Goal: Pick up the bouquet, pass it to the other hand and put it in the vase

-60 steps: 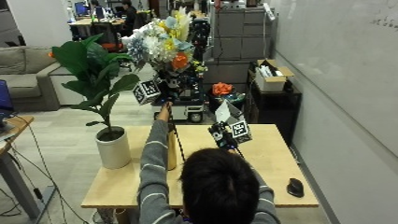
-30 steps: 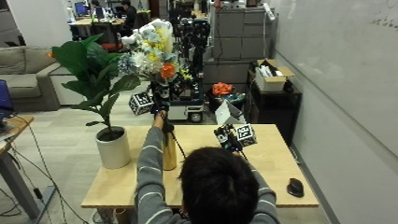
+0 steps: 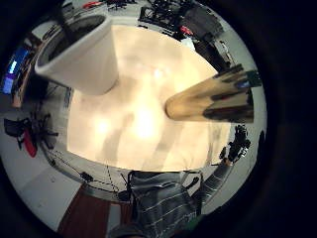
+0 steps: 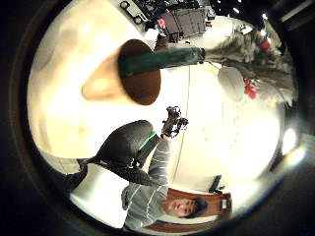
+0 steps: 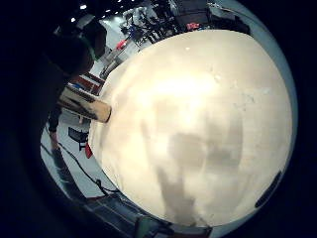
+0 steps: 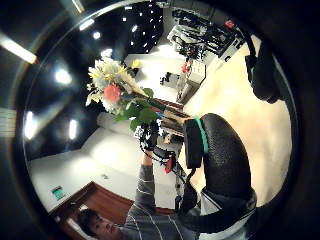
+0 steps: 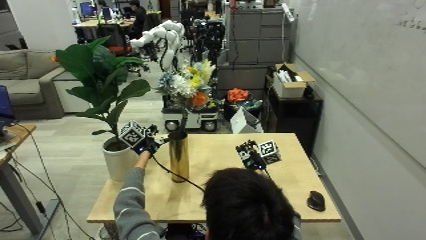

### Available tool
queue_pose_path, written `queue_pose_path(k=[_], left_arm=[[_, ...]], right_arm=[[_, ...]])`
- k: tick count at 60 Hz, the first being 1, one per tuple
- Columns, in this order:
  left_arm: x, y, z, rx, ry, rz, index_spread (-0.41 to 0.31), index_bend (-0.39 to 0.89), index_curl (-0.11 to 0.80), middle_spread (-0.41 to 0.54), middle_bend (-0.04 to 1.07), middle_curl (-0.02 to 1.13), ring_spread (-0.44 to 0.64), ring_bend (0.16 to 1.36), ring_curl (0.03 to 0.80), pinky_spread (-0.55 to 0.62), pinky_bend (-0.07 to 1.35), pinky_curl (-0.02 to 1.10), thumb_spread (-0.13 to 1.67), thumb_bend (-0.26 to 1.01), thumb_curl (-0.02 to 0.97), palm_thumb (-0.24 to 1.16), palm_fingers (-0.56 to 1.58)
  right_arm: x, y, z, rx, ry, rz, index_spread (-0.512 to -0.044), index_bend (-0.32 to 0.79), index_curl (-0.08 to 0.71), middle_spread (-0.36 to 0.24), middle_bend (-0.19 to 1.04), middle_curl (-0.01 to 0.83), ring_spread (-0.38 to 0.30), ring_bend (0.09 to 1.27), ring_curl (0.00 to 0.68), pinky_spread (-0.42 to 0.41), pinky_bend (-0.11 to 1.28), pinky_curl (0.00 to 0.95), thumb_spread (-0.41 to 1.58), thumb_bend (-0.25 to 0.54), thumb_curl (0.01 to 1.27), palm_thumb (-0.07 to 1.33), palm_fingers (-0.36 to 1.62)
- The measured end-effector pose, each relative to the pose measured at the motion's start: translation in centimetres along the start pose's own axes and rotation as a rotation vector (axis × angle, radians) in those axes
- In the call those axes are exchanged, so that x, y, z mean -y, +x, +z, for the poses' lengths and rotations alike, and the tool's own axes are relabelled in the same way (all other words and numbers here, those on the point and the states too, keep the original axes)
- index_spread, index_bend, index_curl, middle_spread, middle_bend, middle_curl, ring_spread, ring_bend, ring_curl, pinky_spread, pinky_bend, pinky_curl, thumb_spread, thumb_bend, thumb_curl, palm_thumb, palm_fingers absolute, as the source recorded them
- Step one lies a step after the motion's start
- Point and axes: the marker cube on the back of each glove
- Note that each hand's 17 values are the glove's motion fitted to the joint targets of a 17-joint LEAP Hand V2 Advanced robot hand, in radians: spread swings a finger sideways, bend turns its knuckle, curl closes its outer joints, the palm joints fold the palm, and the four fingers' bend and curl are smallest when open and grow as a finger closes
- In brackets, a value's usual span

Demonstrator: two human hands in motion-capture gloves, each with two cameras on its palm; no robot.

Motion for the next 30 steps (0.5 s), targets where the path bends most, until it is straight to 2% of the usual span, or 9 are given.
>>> queue_pose_path(k=[4, 7, 9, 11, 14, 16, 20, 26, 30], left_arm=[[1.3, -2.7, 0.2, 0.012, 0.128, -0.206, 0.155, 0.03, 0.230, 0.393, 0.17, 0.31, 0.40, 0.54, 0.297, 0.38, 0.45, 0.34, 0.85, -0.04, 0.368, 0.25, -0.27], [0.6, -0.7, 0.3, -0.023, 0.237, 0.015, 0.157, 0.04, 0.204, 0.417, 0.17, 0.29, 0.44, 0.54, 0.288, 0.42, 0.44, 0.33, 0.84, -0.04, 0.365, 0.25, -0.25], [0.8, 0.9, 0.7, 0.076, 0.270, 0.127, 0.069, 0.11, 0.214, 0.288, 0.16, 0.29, 0.40, 0.53, 0.286, 0.44, 0.42, 0.32, 0.88, -0.03, 0.361, 0.26, -0.15], [1.8, 2.1, 1.5, 0.289, 0.277, 0.159, 0.064, 0.09, 0.205, 0.284, 0.16, 0.29, 0.42, 0.54, 0.289, 0.45, 0.41, 0.32, 0.88, -0.03, 0.357, 0.26, -0.17], [3.5, 4.0, 3.0, 0.645, 0.272, 0.182, -0.021, 0.17, 0.231, 0.148, 0.16, 0.29, 0.35, 0.49, 0.274, 0.45, 0.41, 0.32, 0.90, -0.05, 0.347, 0.23, -0.09], [4.2, 5.2, 4.5, 0.772, 0.250, 0.212, -0.023, 0.19, 0.245, 0.135, 0.16, 0.29, 0.36, 0.46, 0.266, 0.46, 0.41, 0.32, 0.89, -0.06, 0.338, 0.18, -0.06], [4.4, 5.8, 6.7, 0.743, 0.233, 0.252, 0.001, 0.18, 0.264, 0.149, 0.15, 0.28, 0.38, 0.44, 0.260, 0.48, 0.41, 0.31, 0.87, -0.06, 0.327, 0.12, -0.06], [5.1, 6.1, 6.3, 0.645, 0.449, 0.349, 0.018, 0.17, 0.277, 0.138, 0.15, 0.28, 0.36, 0.45, 0.259, 0.49, 0.40, 0.31, 0.85, -0.04, 0.326, 0.11, -0.05], [4.6, 5.5, 6.6, 0.609, 0.374, 0.313, 0.005, 0.17, 0.284, 0.085, 0.22, 0.31, 0.31, 0.46, 0.265, 0.48, 0.34, 0.29, 0.84, -0.03, 0.331, 0.12, 0.03]], right_arm=[[0.3, 0.9, -0.3, -0.036, 0.023, -0.039, -0.164, 0.18, 0.434, -0.048, 0.30, 0.477, -0.115, 0.30, 0.417, 0.079, 0.14, 0.250, 1.25, -0.014, 0.36, 0.63, 1.01], [0.4, 0.5, -0.2, 0.031, -0.004, -0.049, -0.163, 0.18, 0.437, -0.048, 0.30, 0.477, -0.113, 0.30, 0.417, 0.081, 0.14, 0.247, 1.26, -0.014, 0.36, 0.63, 1.01], [0.5, 0.3, 0.0, 0.070, -0.027, -0.014, -0.163, 0.18, 0.438, -0.048, 0.30, 0.477, -0.112, 0.29, 0.417, 0.082, 0.14, 0.245, 1.26, -0.014, 0.36, 0.63, 1.01], [0.7, 0.6, 0.0, 0.056, -0.029, 0.014, -0.162, 0.18, 0.439, -0.048, 0.30, 0.477, -0.112, 0.29, 0.418, 0.082, 0.14, 0.243, 1.26, -0.014, 0.36, 0.63, 1.01], [0.9, 1.1, -0.1, 0.029, -0.012, -0.032, -0.162, 0.19, 0.445, -0.048, 0.29, 0.478, -0.111, 0.28, 0.418, 0.088, 0.14, 0.240, 1.26, -0.013, 0.36, 0.63, 1.00], [0.5, 1.5, 0.0, 0.026, -0.014, -0.020, -0.162, 0.19, 0.450, -0.044, 0.29, 0.476, -0.112, 0.28, 0.419, 0.089, 0.13, 0.238, 1.27, -0.014, 0.36, 0.63, 0.99], [-0.6, 2.4, 0.4, 0.040, -0.045, 0.050, -0.164, 0.19, 0.454, -0.043, 0.28, 0.477, -0.112, 0.27, 0.420, 0.091, 0.14, 0.235, 1.27, -0.014, 0.35, 0.63, 0.99], [-1.6, 2.3, 0.4, 0.107, -0.076, -0.057, -0.164, 0.19, 0.460, -0.041, 0.28, 0.477, -0.111, 0.26, 0.419, 0.100, 0.14, 0.232, 1.28, -0.013, 0.35, 0.62, 0.98], [-2.0, 3.2, 0.1, 0.111, -0.077, 0.029, -0.164, 0.19, 0.460, -0.041, 0.27, 0.476, -0.112, 0.25, 0.421, 0.104, 0.14, 0.232, 1.28, -0.013, 0.35, 0.62, 0.98]])
